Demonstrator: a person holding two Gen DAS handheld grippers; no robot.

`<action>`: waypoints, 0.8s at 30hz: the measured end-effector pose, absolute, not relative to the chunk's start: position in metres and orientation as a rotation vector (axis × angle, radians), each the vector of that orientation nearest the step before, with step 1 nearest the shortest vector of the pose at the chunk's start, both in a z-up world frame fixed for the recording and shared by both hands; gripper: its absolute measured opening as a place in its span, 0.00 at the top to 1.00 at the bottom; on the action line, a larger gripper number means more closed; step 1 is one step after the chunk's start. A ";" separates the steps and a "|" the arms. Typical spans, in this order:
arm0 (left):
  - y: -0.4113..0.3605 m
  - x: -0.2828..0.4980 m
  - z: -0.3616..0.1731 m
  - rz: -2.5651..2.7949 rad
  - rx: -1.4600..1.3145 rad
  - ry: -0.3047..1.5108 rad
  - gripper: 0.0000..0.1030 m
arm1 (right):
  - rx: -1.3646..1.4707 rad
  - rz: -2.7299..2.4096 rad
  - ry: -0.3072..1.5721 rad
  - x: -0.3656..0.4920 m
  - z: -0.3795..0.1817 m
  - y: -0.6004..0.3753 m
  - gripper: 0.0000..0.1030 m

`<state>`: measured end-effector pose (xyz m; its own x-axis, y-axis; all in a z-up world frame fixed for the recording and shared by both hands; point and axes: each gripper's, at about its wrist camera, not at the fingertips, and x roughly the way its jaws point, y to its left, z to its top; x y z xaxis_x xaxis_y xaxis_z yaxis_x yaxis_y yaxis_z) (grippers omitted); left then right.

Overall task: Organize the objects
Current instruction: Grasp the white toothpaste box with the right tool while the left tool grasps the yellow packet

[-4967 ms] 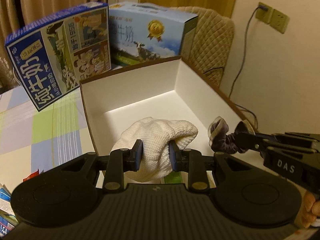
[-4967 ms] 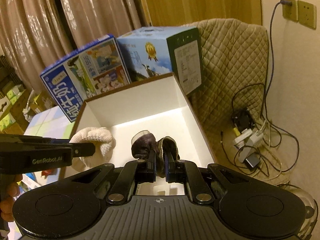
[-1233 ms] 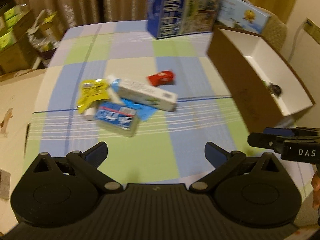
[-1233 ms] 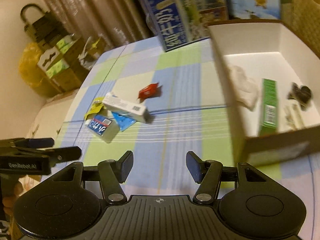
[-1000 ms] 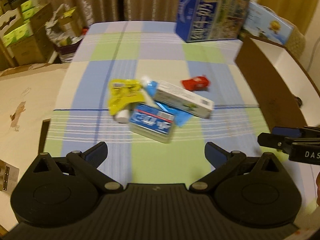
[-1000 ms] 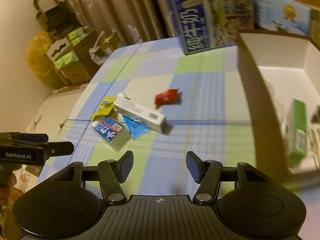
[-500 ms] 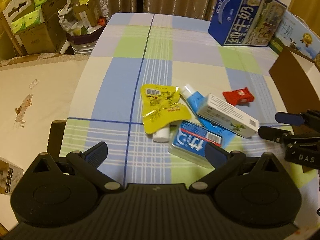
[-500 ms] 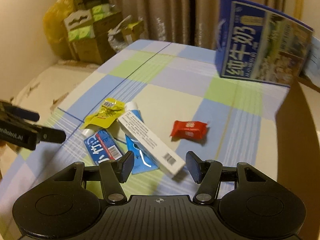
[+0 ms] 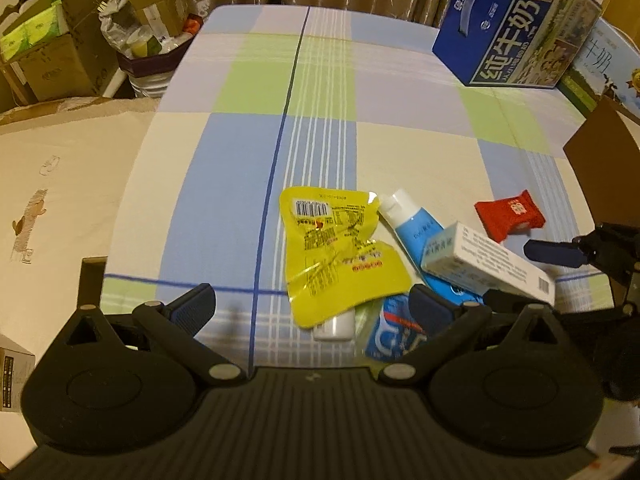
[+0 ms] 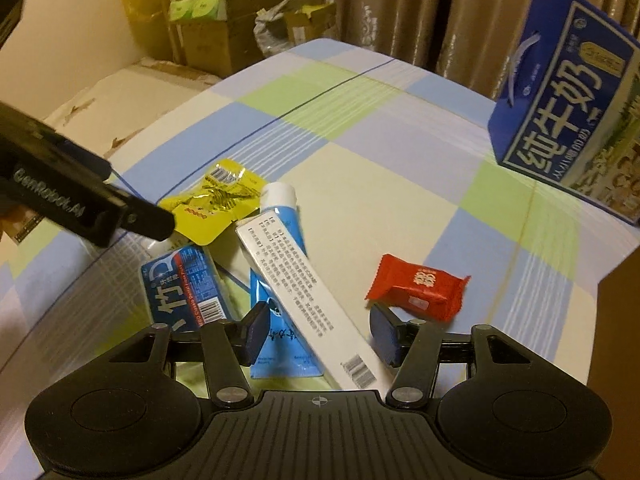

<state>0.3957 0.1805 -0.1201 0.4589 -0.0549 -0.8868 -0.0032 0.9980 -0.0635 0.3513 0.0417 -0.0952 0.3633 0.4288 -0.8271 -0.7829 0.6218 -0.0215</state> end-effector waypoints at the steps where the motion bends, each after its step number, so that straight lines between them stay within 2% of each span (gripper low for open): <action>1: 0.181 0.400 -0.123 -0.036 -0.065 1.100 0.02 | -0.459 0.817 0.899 0.352 -0.097 0.042 0.57; 5: 0.180 0.419 -0.134 -0.048 -0.068 1.127 0.02 | -0.470 0.832 0.888 0.353 -0.097 0.040 0.65; 7: 0.178 0.427 -0.140 -0.052 -0.063 1.144 0.02 | -0.484 0.815 0.871 0.352 -0.094 0.038 0.78; 19: 0.164 0.454 -0.164 -0.092 0.029 1.224 0.03 | -0.287 0.667 0.947 0.356 -0.075 -0.015 0.78; 22: 0.162 0.456 -0.162 -0.108 0.068 1.221 0.14 | -0.244 0.632 0.960 0.355 -0.072 -0.027 0.78; 24: 0.161 0.455 -0.158 -0.121 0.089 1.211 0.30 | -0.217 0.612 0.967 0.354 -0.071 -0.034 0.78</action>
<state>0.4553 0.1606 -0.1581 0.3472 -0.0459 -0.9367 0.1408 0.9900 0.0037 0.3543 -0.0337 -0.0709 0.4161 0.3890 -0.8219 -0.5762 0.8121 0.0926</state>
